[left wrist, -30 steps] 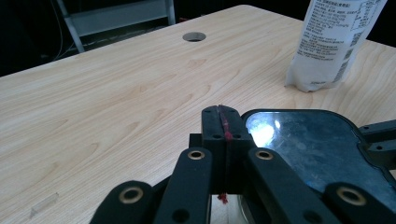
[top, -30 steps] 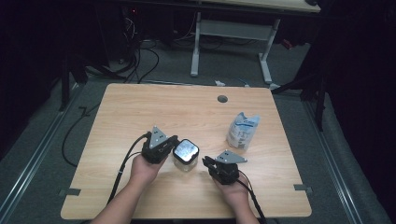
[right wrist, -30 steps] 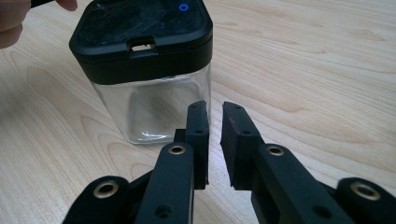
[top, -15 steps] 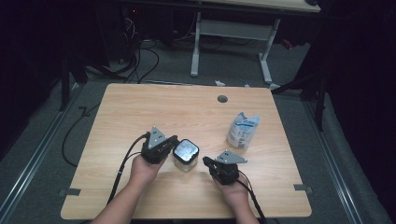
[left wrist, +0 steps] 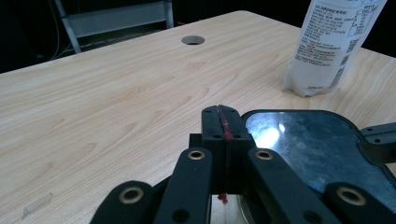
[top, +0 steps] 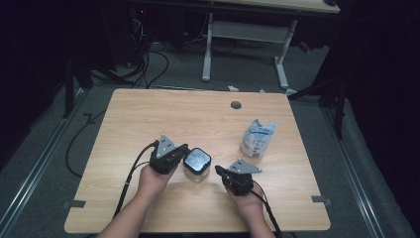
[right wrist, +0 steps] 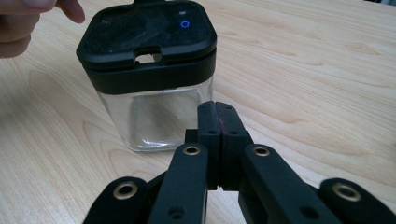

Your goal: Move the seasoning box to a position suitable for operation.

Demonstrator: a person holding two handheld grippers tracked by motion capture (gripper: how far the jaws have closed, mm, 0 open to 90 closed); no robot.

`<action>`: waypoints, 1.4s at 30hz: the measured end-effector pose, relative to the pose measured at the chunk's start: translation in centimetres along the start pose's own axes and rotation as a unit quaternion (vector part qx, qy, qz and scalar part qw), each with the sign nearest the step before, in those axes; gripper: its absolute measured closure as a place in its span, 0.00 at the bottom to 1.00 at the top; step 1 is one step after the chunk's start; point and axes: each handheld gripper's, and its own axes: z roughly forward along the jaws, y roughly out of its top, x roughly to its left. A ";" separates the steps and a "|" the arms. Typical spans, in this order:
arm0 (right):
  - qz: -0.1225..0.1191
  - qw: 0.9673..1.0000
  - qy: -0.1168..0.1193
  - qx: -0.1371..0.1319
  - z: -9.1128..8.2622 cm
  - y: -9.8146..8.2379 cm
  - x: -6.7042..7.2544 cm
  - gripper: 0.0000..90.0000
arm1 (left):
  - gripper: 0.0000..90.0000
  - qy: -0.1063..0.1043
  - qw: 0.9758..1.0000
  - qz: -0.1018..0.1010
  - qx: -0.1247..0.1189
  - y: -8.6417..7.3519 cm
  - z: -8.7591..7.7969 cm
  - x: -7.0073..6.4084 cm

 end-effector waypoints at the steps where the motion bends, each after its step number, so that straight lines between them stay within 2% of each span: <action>1: 0.001 1.000 0.000 0.000 0.0 0.0 0.0 1.00 | 1.00 0.000 1.000 0.000 0.000 0.0 0.0 0.0; 20: -0.012 1.000 0.000 -0.018 -0.1 1.3 0.1 1.00 | 1.00 0.002 1.000 -0.007 -0.001 -0.1 0.0 0.1; 26: -0.012 0.999 0.001 -0.031 -0.3 1.9 0.2 1.00 | 1.00 0.003 1.000 -0.007 0.001 -0.1 0.0 0.1; 36: -0.022 0.999 0.015 -0.041 0.1 2.8 0.8 1.00 | 1.00 0.003 1.000 -0.007 0.002 -0.1 0.0 0.1; 42: -0.019 0.999 0.022 -0.046 0.3 3.1 0.9 1.00 | 1.00 0.003 1.000 -0.010 0.002 -0.2 0.0 0.2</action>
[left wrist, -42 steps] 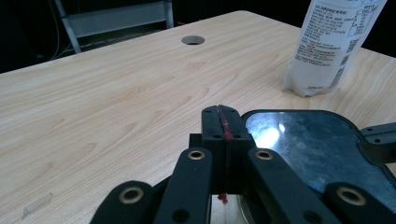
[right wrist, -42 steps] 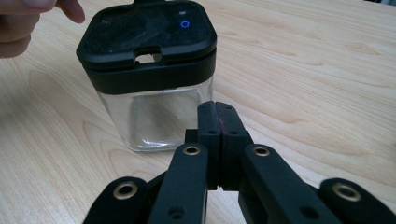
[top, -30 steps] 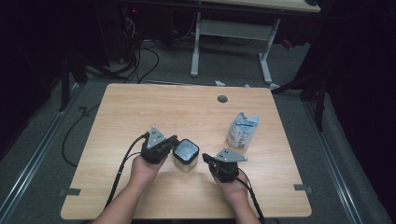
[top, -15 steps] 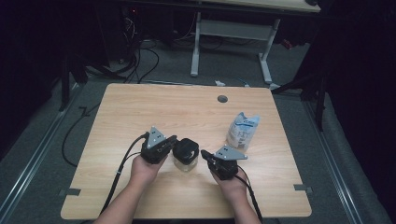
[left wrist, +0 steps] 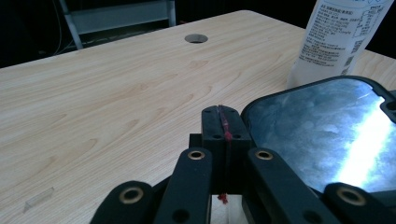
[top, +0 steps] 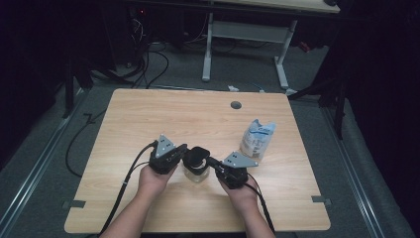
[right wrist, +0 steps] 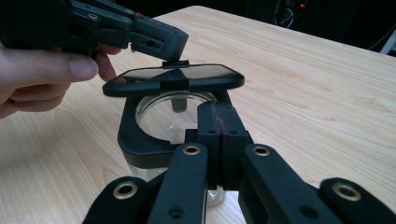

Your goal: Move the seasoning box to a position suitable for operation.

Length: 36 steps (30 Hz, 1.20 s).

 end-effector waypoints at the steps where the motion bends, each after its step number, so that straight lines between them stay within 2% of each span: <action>1: -0.002 1.000 0.001 -0.001 0.1 0.1 0.0 1.00 | 1.00 -0.001 1.000 -0.002 0.000 0.0 0.0 0.0; 9: -0.009 1.000 0.008 -0.005 0.4 0.5 0.3 1.00 | 1.00 -0.001 1.000 0.000 0.003 0.1 -0.1 0.0; 12: -0.008 1.000 0.008 -0.004 0.5 0.5 0.4 1.00 | 1.00 0.005 1.000 -0.005 0.007 0.0 -0.3 0.2; 20: -0.011 1.000 0.011 -0.006 0.5 0.7 0.4 1.00 | 1.00 0.015 1.000 -0.025 0.002 -1.8 -2.9 0.8; 23: -0.011 1.000 0.010 -0.006 0.5 0.7 0.5 1.00 | 1.00 0.010 0.999 -0.033 0.003 -2.6 -3.6 0.4; 28: -0.012 1.000 0.011 -0.007 0.5 0.8 0.7 1.00 | 1.00 0.000 0.999 -0.035 0.009 -3.7 -4.5 -1.2; 36: -0.012 1.000 0.015 -0.007 0.4 0.8 0.8 1.00 | 1.00 -0.027 0.999 -0.027 0.005 -3.5 -4.6 -3.7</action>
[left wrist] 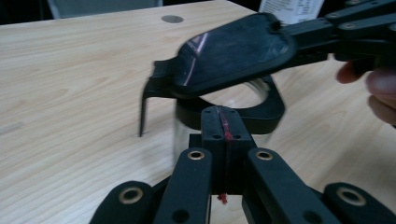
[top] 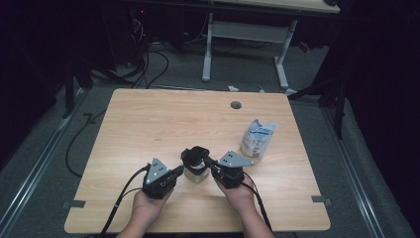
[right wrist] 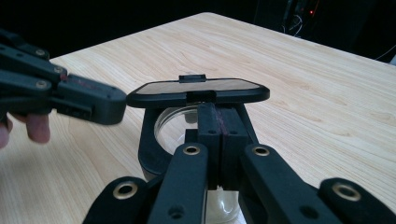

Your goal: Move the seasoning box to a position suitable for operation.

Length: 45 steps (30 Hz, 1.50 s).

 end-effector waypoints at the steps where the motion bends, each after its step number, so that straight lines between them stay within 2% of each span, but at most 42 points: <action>1: 0.000 1.000 0.001 0.000 0.0 0.0 0.0 1.00 | 1.00 -0.002 1.000 0.002 0.003 0.0 0.2 -0.3; 7: 0.006 1.000 0.004 -0.002 0.0 0.0 -0.1 1.00 | 1.00 -0.015 1.000 -0.008 -0.002 0.5 0.6 -0.8; 18: 0.012 1.000 0.009 -0.007 -0.1 0.1 -0.3 1.00 | 1.00 -0.024 1.000 -0.008 -0.009 1.4 1.1 -1.4; 32: 0.003 1.000 0.014 0.007 -0.1 -0.4 0.4 1.00 | 1.00 -0.015 1.000 -0.007 -0.026 2.1 1.2 -1.4; 34: 0.002 1.000 0.011 0.010 -0.2 -0.5 0.6 1.00 | 1.00 -0.015 0.999 -0.014 -0.029 2.3 1.2 -1.2; 37: 0.002 1.000 0.013 0.007 -0.3 -0.5 0.6 1.00 | 1.00 -0.010 0.999 -0.025 -0.041 2.6 1.0 -1.0; 42: -0.005 1.000 0.008 0.015 0.0 -0.7 0.9 1.00 | 1.00 0.006 0.999 -0.020 -0.042 2.8 0.9 -0.5; 45: -0.006 1.000 0.006 0.018 0.1 -0.7 0.9 1.00 | 1.00 0.012 0.999 -0.025 -0.047 3.0 0.7 -0.3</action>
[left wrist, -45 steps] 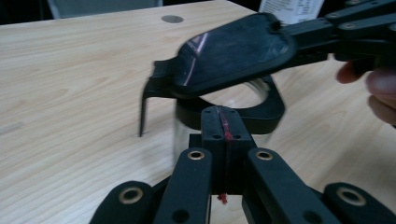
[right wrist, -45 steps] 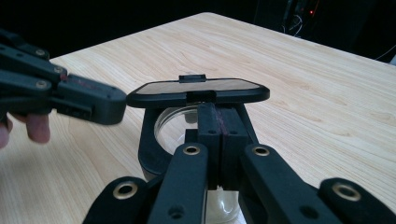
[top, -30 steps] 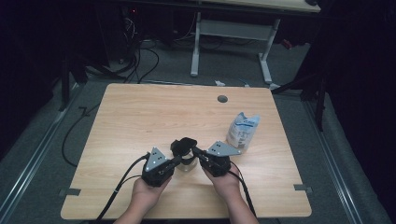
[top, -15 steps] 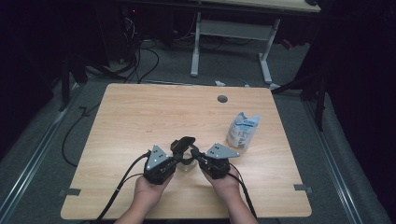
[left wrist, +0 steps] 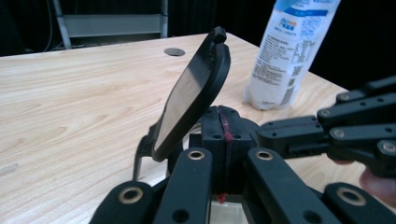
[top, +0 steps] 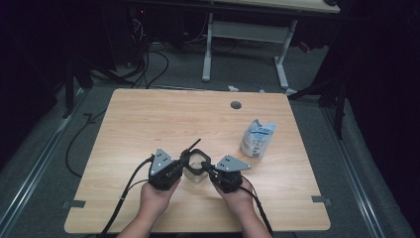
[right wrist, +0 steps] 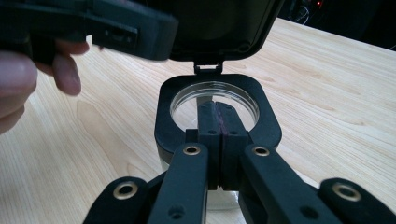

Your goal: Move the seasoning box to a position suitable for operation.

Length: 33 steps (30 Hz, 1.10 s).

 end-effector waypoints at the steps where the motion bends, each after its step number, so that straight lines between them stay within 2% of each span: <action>1: -0.001 1.000 -0.001 -0.002 0.0 0.0 0.0 1.00 | 1.00 0.001 1.000 -0.001 -0.002 0.0 0.0 0.0; 5: 0.002 1.000 0.000 -0.003 0.0 -0.1 0.0 1.00 | 1.00 0.003 1.000 -0.003 -0.006 0.0 0.0 0.0; 13: 0.004 1.000 0.004 -0.008 0.0 -0.2 -0.1 1.00 | 1.00 0.016 1.000 -0.022 -0.014 0.0 0.1 0.7; 33: 0.010 1.000 0.016 -0.013 0.0 -0.4 -0.4 1.00 | 1.00 0.045 0.999 -0.023 -0.004 0.1 0.1 1.9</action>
